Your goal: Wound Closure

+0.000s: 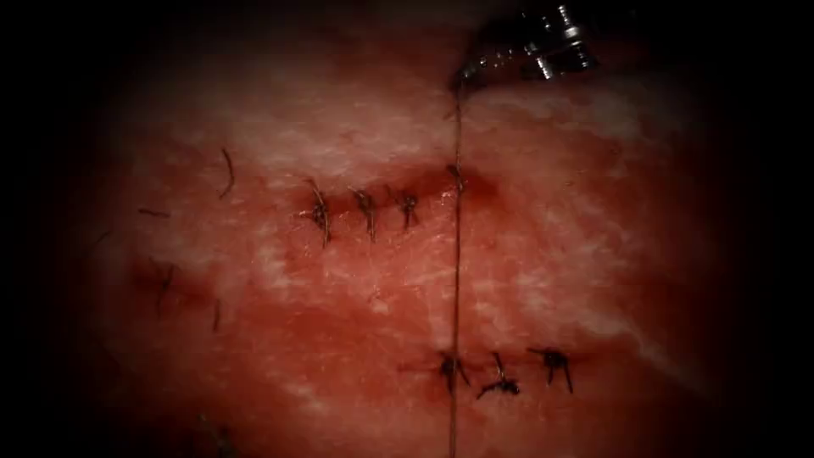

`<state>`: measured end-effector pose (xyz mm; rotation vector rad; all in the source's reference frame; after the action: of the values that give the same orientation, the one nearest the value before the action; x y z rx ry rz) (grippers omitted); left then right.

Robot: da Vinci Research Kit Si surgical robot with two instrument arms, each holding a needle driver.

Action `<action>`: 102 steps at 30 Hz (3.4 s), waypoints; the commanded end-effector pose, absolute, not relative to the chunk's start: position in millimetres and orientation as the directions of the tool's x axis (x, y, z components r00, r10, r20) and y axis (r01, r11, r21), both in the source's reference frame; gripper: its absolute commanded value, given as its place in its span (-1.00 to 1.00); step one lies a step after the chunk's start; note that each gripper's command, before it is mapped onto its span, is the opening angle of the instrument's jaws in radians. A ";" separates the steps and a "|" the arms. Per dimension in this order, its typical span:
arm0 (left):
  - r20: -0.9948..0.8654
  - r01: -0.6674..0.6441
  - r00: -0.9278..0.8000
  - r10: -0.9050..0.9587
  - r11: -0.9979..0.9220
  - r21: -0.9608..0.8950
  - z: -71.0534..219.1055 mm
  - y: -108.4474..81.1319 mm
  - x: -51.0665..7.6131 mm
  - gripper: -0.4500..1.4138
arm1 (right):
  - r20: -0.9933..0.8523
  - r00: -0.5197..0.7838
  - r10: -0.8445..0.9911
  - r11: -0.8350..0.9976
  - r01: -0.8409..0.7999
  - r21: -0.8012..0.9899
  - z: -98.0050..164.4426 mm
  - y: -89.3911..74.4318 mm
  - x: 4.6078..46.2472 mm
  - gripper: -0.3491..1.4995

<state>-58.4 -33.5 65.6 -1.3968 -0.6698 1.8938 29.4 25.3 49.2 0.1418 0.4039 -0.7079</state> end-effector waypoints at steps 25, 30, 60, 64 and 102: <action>-0.559 -0.142 -0.270 0.784 -0.607 -0.782 67.8 -40.1 -59.6 -1.00 | -0.280 0.662 -0.695 0.703 0.708 -0.069 50.0 26.2 30.7 -1.00; -0.552 -0.144 -0.280 0.785 -0.603 -0.784 69.7 -40.8 -59.5 -1.00 | -0.234 0.647 -0.726 0.677 0.732 -0.076 50.6 27.3 30.7 -1.00; -0.644 -0.123 -0.262 0.719 -0.687 -0.717 59.6 -28.2 -56.0 -1.00 | -0.319 0.873 -0.370 0.905 0.416 0.089 42.5 24.9 27.8 0.13; -0.720 -0.163 -0.242 0.650 -0.759 -0.630 53.4 -18.4 -51.8 -1.00 | -0.282 0.954 -0.102 0.972 0.156 0.175 37.9 23.7 25.8 0.29; -0.801 -0.387 -0.274 0.533 -0.823 -0.415 59.1 12.7 -45.3 -1.00 | -0.882 0.328 0.339 0.940 -0.086 0.330 39.6 9.3 29.6 -0.26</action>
<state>-44.6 13.4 59.1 -1.4071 -0.1768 2.1222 29.0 10.0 39.2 0.2358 1.2083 0.2834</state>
